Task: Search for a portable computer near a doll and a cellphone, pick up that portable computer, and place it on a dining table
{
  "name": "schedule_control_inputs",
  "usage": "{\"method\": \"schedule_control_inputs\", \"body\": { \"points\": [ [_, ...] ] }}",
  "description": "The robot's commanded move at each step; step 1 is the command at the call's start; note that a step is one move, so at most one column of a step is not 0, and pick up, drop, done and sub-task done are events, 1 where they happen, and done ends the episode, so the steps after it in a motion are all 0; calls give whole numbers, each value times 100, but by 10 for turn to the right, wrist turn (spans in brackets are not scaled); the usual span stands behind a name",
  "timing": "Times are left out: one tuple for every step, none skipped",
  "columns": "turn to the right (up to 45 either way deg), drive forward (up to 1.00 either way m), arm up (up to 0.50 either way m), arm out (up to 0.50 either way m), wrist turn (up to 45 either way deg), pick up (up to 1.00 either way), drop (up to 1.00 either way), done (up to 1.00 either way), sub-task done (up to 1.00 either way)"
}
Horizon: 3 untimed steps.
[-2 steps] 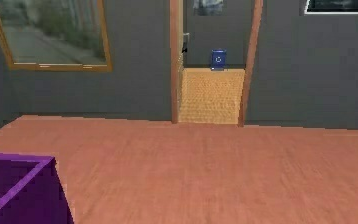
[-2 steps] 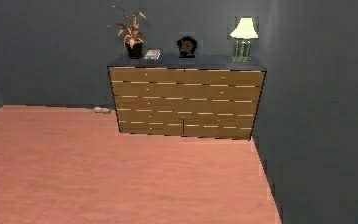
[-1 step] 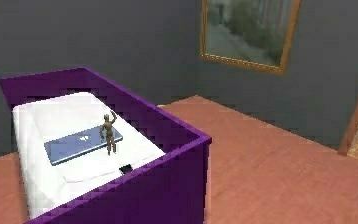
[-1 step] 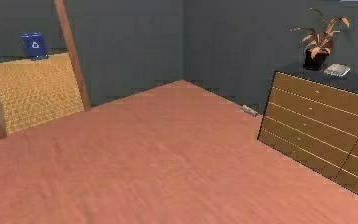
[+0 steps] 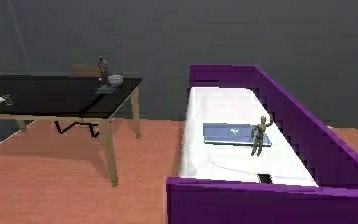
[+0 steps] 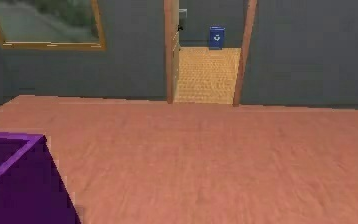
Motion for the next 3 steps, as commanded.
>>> {"method": "schedule_control_inputs", "body": {
  "points": [
    [-450, 0, 0, 0, 0, 0, 0, 0, 0],
    [-270, 0, 0, 0, 0, 0, 0, 0, 0],
    [450, 0, 0, 0, 0, 0, 0, 0, 0]
  ]
}}
